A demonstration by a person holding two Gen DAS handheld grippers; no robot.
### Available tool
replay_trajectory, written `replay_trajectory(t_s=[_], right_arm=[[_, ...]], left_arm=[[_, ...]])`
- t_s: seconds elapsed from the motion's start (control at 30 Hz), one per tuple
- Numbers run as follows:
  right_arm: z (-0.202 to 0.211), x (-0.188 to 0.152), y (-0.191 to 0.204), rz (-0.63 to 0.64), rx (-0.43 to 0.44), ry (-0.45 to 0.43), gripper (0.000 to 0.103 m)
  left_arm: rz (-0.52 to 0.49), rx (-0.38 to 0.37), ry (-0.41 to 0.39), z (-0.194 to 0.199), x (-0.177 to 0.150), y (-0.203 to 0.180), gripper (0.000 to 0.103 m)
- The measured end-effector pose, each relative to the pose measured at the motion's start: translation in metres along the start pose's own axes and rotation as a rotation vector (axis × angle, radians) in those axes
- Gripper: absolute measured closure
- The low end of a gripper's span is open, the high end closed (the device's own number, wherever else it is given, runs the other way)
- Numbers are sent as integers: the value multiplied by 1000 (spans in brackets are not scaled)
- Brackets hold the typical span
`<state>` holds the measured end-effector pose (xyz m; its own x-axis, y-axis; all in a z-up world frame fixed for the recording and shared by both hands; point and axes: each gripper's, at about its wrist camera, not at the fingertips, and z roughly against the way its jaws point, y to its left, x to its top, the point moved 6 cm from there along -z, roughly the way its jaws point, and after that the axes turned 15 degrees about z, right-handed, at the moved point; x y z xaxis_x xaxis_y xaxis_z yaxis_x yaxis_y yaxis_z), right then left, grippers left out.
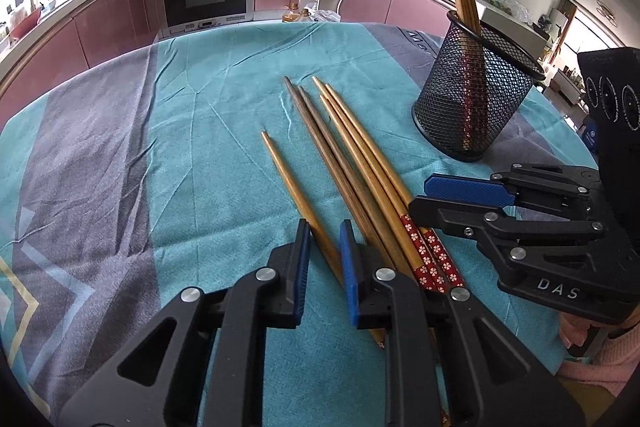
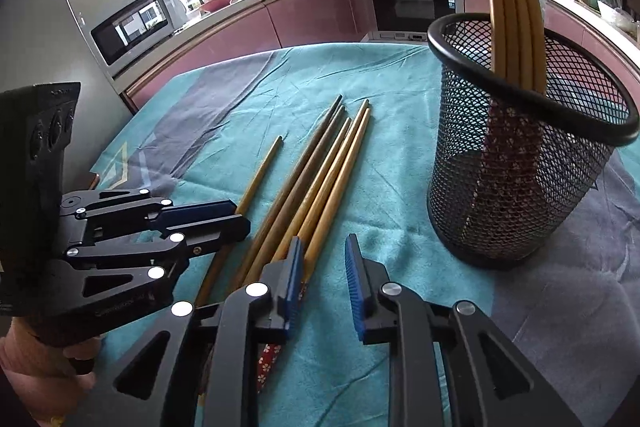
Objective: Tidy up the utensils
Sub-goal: 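Close the left tool on a chopstick while the right tool grasps another chopstick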
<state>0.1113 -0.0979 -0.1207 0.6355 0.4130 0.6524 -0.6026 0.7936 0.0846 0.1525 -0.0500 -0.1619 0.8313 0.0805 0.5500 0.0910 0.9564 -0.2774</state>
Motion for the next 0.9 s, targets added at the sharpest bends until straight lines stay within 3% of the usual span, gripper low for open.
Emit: replay_trajectory(t_s=[0.5,0.63,0.9], right_arm=[[-11,10,-8,-10,-56,10,83],[-13,10,-11,-33,-51,0,94],[-5,5,-20,-87,-21,-25,97]], left_arm=[[7,19,-2,-6,6,0,85],[25,28,-14,-8,7,0,89],[93,13,-23,-4,7,6,96]])
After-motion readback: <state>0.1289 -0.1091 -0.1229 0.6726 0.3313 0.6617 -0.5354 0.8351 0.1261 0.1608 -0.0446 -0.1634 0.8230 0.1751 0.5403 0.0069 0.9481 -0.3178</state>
